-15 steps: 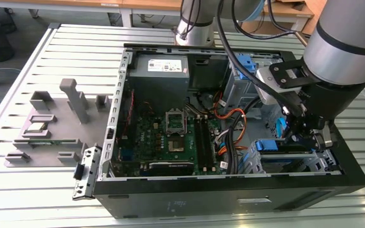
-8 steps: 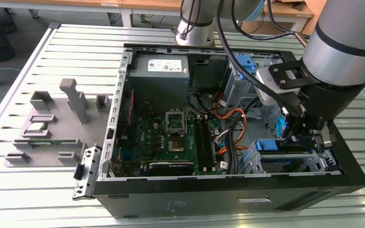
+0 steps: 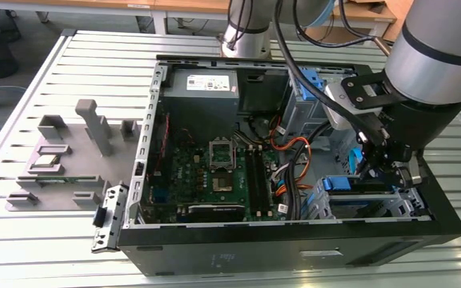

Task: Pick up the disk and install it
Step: 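Insert the first disk wire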

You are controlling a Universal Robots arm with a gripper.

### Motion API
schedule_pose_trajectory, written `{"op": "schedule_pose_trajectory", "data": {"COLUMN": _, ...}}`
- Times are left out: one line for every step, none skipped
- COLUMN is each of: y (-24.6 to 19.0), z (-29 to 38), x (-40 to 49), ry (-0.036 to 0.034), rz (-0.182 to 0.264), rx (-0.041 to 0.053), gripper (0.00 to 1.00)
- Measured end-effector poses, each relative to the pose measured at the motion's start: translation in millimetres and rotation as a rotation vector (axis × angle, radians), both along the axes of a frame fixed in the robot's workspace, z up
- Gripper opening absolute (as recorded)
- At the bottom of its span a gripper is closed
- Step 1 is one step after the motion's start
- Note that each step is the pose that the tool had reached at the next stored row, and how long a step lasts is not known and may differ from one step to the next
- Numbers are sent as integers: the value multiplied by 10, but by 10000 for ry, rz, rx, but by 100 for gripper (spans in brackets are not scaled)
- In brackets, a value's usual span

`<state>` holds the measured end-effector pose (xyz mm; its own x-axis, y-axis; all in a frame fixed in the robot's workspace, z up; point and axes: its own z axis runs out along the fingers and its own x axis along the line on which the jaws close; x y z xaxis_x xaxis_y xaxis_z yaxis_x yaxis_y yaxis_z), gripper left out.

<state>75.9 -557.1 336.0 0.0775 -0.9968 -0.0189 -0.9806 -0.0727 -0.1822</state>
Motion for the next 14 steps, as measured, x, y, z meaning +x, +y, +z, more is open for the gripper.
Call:
{"op": "schedule_pose_trajectory", "data": {"y": 0, "z": -1, "x": 1, "ry": 0, "rz": 1, "rx": 2, "gripper": 16}}
{"op": "schedule_pose_trajectory", "data": {"y": -1, "z": -1, "x": 0, "ry": -1, "rz": 1, "rx": 5, "gripper": 16}}
{"op": "schedule_pose_trajectory", "data": {"y": -4, "z": -2, "x": 0, "ry": -6, "rz": 0, "rx": 8, "gripper": 16}}
{"op": "schedule_pose_trajectory", "data": {"y": -7, "z": -3, "x": 1, "ry": -12, "rz": 1, "rx": 11, "gripper": 16}}
{"op": "schedule_pose_trajectory", "data": {"y": -10, "z": -6, "x": 1, "ry": -21, "rz": 1, "rx": 15, "gripper": 16}}
{"op": "schedule_pose_trajectory", "data": {"y": -12, "z": -9, "x": 1, "ry": -31, "rz": 2, "rx": 18, "gripper": 16}}
{"op": "schedule_pose_trajectory", "data": {"y": -12, "z": -9, "x": 1, "ry": -41, "rz": 2, "rx": 18, "gripper": 16}}
{"op": "schedule_pose_trajectory", "data": {"y": -13, "z": -10, "x": 0, "ry": -54, "rz": 1, "rx": 21, "gripper": 16}}
{"op": "schedule_pose_trajectory", "data": {"y": -14, "z": -14, "x": -1, "ry": -71, "rz": 1, "rx": 26, "gripper": 16}}
{"op": "schedule_pose_trajectory", "data": {"y": -14, "z": -18, "x": -4, "ry": -91, "rz": 0, "rx": 32, "gripper": 16}}
{"op": "schedule_pose_trajectory", "data": {"y": -14, "z": -21, "x": -6, "ry": -108, "rz": 0, "rx": 33, "gripper": 16}}
{"op": "schedule_pose_trajectory", "data": {"y": -14, "z": -24, "x": -7, "ry": -120, "rz": 1, "rx": 33, "gripper": 16}}
{"op": "schedule_pose_trajectory", "data": {"y": -14, "z": -25, "x": -8, "ry": -123, "rz": 2, "rx": 32, "gripper": 16}}
{"op": "schedule_pose_trajectory", "data": {"y": -14, "z": -25, "x": -8, "ry": -124, "rz": 2, "rx": 31, "gripper": 16}}
